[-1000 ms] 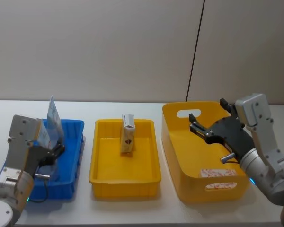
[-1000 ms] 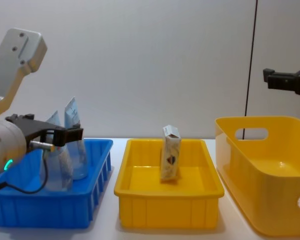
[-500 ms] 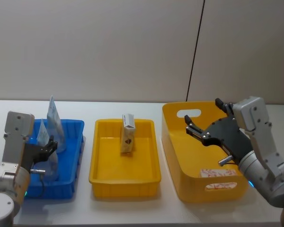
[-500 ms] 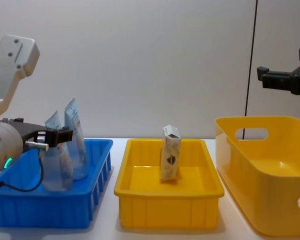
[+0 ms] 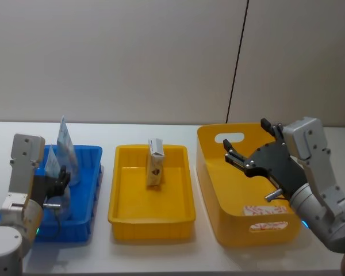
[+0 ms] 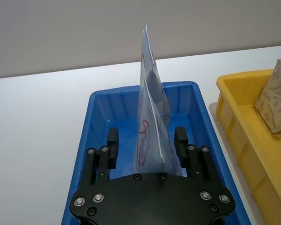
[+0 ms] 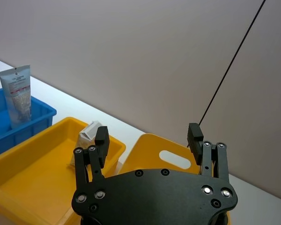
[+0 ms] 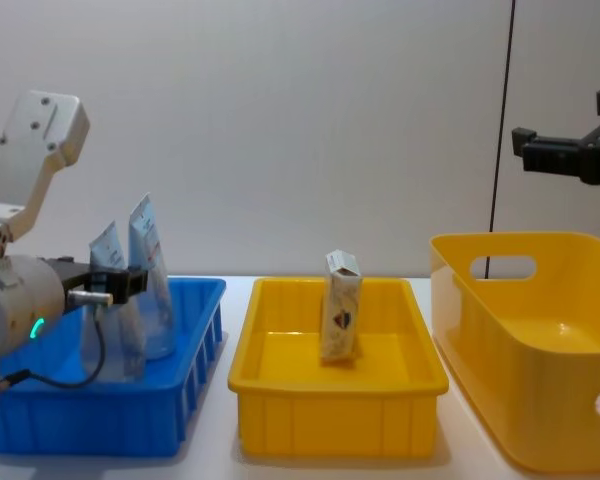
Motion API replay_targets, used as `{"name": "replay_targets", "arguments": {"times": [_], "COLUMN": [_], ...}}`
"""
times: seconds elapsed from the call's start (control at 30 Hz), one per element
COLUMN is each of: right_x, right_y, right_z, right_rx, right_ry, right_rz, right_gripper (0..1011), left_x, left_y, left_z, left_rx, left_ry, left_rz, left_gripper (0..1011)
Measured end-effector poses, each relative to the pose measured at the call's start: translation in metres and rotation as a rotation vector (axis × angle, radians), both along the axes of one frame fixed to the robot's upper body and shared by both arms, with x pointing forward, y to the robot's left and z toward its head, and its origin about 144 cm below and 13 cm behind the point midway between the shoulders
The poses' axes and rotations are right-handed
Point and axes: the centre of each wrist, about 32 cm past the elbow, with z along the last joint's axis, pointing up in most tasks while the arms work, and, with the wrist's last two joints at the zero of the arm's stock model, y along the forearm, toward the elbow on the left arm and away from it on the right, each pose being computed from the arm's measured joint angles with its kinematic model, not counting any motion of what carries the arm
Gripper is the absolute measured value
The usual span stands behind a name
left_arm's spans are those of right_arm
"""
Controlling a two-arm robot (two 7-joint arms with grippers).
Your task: Bimanual collaborative sorting of washing and personal care products
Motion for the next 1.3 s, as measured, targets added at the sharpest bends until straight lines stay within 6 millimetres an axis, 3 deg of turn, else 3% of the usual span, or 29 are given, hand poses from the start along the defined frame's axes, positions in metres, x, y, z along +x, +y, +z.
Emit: {"name": "replay_targets", "arguments": {"times": [0.37,0.9,1.3], "right_x": [-0.001,-0.001,0.004], "right_y": [0.001,0.004,0.006], "right_z": [0.001,0.002,0.000], "right_rx": [0.008,0.027,0.047], "right_ry": [-0.006,-0.012,-0.003], "right_rz": [0.003,0.027,0.099], "right_gripper": [1002,1002,1002], "left_x": [0.007,0.005,-0.005], "left_y": [-0.003,-0.004,0.001], "left_z": [-0.004,-0.001,0.028], "left_rx": [-0.021,0.012,0.028], "left_ry": [0.038,0.010,-0.124], "left_rz": [0.004,0.023,-0.061], "left_gripper": [404,295,234]}}
